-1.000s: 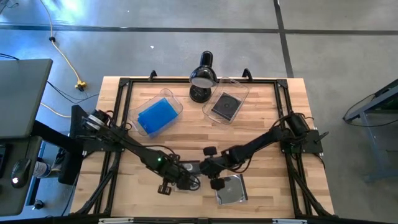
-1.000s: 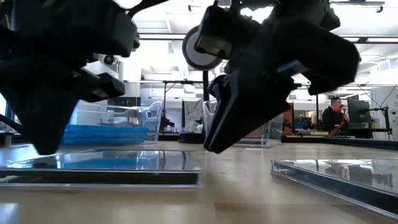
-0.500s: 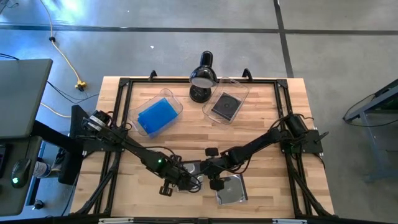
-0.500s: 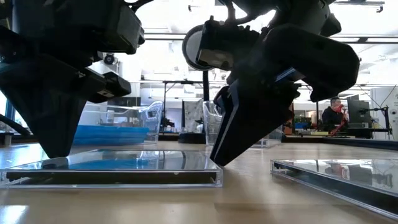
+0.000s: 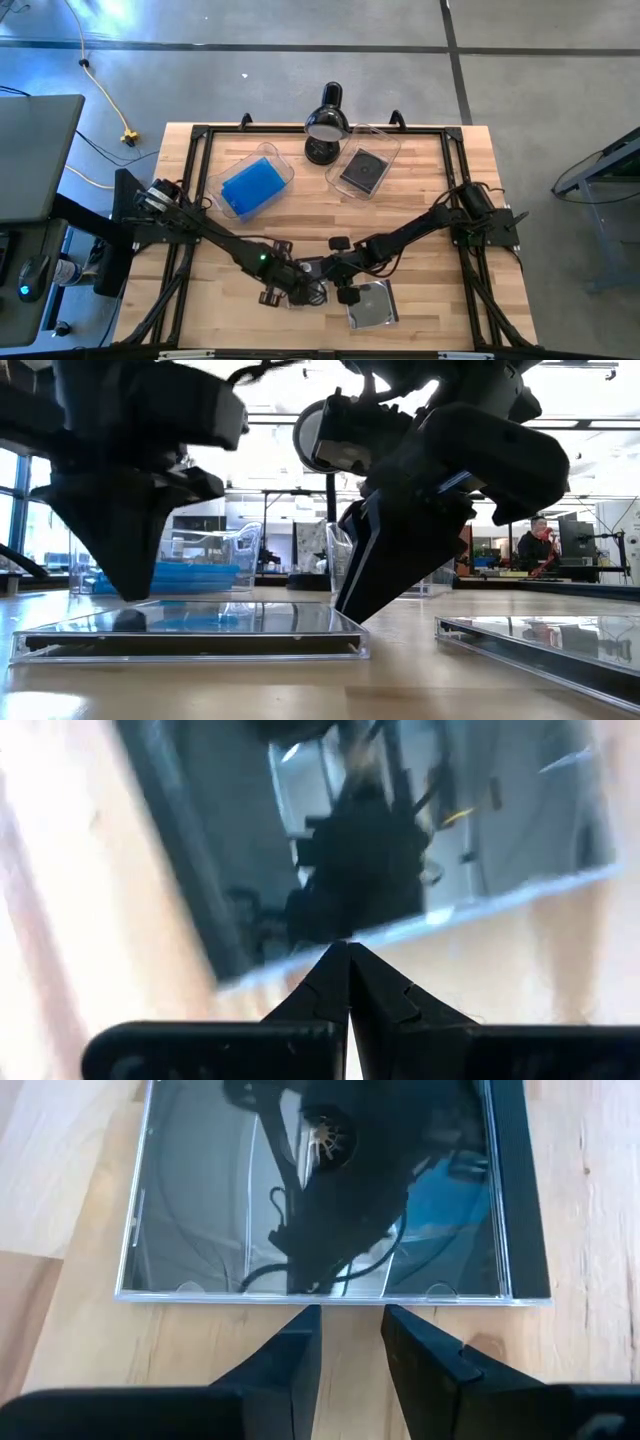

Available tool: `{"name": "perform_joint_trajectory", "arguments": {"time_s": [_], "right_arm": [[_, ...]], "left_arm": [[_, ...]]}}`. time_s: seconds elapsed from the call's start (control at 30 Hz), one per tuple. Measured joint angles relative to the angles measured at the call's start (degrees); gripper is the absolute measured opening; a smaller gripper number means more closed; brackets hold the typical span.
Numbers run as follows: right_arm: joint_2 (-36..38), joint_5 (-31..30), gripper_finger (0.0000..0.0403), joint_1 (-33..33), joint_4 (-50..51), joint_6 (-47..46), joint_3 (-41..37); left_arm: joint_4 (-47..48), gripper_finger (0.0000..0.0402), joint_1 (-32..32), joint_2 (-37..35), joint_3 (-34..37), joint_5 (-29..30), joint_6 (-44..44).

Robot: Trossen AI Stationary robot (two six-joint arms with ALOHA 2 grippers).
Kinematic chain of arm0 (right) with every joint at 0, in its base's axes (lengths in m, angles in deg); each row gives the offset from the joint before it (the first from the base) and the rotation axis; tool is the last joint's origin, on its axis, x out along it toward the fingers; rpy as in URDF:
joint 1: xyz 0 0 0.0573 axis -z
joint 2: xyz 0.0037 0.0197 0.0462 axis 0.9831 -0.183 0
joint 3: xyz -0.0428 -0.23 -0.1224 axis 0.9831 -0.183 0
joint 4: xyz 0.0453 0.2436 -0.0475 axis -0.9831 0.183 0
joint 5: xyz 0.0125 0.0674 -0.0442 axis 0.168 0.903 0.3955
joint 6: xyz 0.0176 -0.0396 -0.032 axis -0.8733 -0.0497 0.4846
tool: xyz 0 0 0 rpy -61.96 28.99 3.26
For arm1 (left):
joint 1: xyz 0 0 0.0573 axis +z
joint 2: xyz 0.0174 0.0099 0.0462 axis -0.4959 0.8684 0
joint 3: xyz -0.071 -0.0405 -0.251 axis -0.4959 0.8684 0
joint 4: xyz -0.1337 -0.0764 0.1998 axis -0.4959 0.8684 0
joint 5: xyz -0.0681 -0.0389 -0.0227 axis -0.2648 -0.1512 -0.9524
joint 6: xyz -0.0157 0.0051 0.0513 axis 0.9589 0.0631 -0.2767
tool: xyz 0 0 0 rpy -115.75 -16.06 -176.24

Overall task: Pick & place jewel cases by type
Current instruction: Put the left black CD case into the right transparent bin

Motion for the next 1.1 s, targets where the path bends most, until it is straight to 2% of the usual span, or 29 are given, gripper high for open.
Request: {"name": "perform_joint_trajectory", "arguments": {"time_s": [0.27, 0.47, 0.67, 0.77, 0.9, 1.1], "right_arm": [[-0.1, 0.0, 0.0108, 0.0, 0.5, 0.4, 0.0], [-0.1, 0.0, 0.0108, 0.0, 0.6, 0.4, -0.1], [-0.1, 0.1, 0.0108, 0.0, 0.7, 0.5, -0.1], [-0.1, 0.2, 0.011, 0.0, 0.7, 2.1, -0.1], [-0.1, 0.3, 0.0128, -0.2, 0.0, 3.5, -0.2], [-0.2, 0.5, 0.0178, -0.2, -0.9, 3.4, -0.2]], "left_arm": [[3.7, 0.0, -3.6, -0.1, -1.1, -1.4, 7.1], [2.3, 0.0, -7.0, -0.1, -1.1, 5.4, 14.3], [-5.4, 0.0, -7.1, 2.6, 1.8, 5.6, 15.4], [-5.9, 0.0, -7.3, 3.1, 2.0, 7.2, 15.3], [-5.6, 0.0, -7.2, 3.1, 1.5, 7.3, 13.5], [-5.4, 0.0, -7.2, 3.2, 1.3, 7.8, 13.2]]}}
